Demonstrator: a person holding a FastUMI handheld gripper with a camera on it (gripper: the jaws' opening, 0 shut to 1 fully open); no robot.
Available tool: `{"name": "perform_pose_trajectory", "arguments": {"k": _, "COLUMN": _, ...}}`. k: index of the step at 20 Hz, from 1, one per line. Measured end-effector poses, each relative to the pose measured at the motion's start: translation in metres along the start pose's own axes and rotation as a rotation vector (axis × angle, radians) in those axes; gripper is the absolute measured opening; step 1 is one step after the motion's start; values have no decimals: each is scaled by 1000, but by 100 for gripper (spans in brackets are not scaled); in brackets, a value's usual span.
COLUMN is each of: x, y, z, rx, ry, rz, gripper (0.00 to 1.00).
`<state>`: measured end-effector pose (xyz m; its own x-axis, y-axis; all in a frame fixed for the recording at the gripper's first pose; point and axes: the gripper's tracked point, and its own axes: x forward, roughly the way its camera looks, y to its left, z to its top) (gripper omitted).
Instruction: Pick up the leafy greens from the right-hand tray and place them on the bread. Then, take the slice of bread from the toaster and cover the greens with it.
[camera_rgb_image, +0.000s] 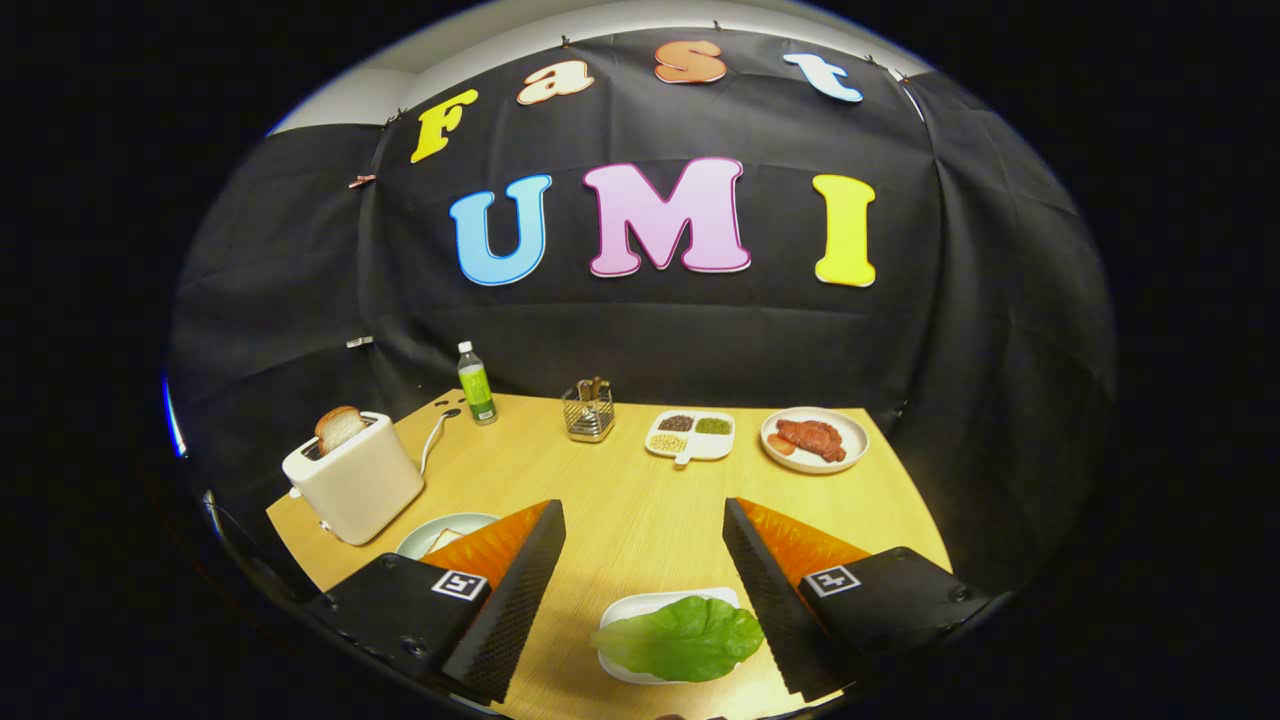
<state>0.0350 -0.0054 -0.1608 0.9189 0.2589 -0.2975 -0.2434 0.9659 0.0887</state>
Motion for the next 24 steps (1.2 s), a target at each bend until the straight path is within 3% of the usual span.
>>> {"name": "perform_pose_trajectory", "arguments": {"k": 12, "x": 25, "y": -25, "z": -156, "rx": -12, "ry": 366, "rz": 30, "gripper": 99}}
{"name": "perform_pose_trajectory", "arguments": {"k": 20, "x": 34, "y": -28, "z": -197, "rx": -38, "ry": 451, "rz": 48, "gripper": 100}}
{"name": "perform_pose_trajectory", "arguments": {"k": 24, "x": 34, "y": -26, "z": -200, "rx": -125, "ry": 435, "rz": 60, "gripper": 100}}
